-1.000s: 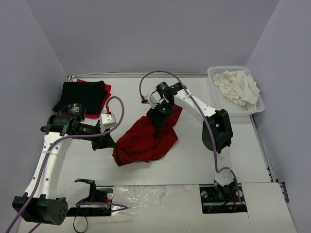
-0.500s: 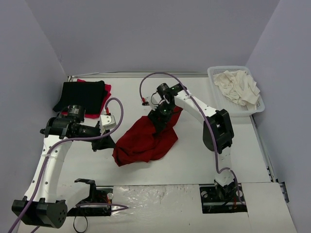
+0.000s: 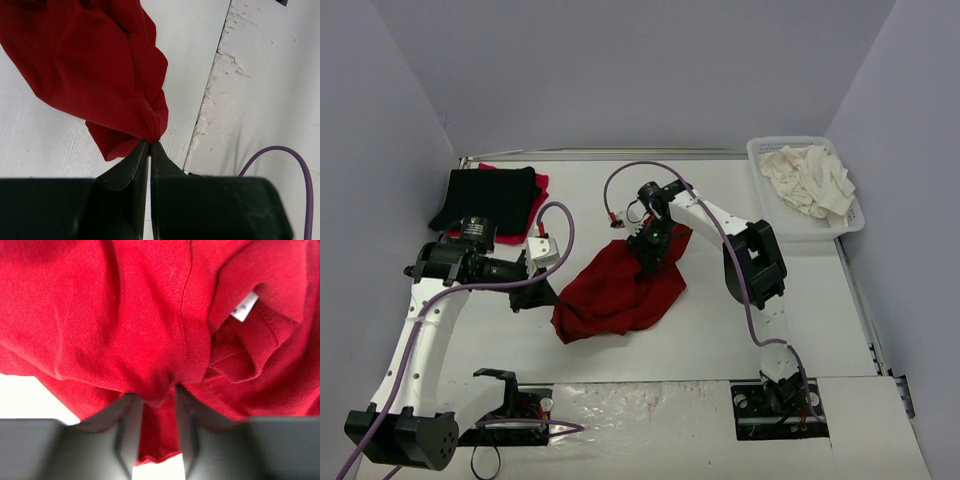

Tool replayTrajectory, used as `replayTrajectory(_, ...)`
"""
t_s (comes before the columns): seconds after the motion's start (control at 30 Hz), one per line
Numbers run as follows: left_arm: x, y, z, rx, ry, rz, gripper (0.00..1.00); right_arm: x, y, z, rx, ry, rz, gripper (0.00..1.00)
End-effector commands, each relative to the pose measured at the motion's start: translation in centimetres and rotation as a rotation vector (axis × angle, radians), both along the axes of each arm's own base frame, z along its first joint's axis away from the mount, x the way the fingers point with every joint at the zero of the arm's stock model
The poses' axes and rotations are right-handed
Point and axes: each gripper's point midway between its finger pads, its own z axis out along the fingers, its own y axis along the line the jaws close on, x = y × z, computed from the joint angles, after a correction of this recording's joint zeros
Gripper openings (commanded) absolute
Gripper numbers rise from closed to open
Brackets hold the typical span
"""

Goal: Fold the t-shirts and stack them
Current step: Flatten out the tshirt

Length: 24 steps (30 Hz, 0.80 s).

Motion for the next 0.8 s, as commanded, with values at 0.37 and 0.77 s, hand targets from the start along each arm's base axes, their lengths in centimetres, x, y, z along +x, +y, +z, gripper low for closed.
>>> replayTrajectory(0.37,2.0,0.3,0.9,0.014,-0.045,0.085,0.02,5.1,-1.2,10.6,0.023,-0.312,-0.125,0.00)
replayTrajectory(0.77,15.6,4.3,9.4,0.094,-0.295,0.579,0.02,14.8,-12.3,28.5,0.001,-0.913,-0.629,0.00)
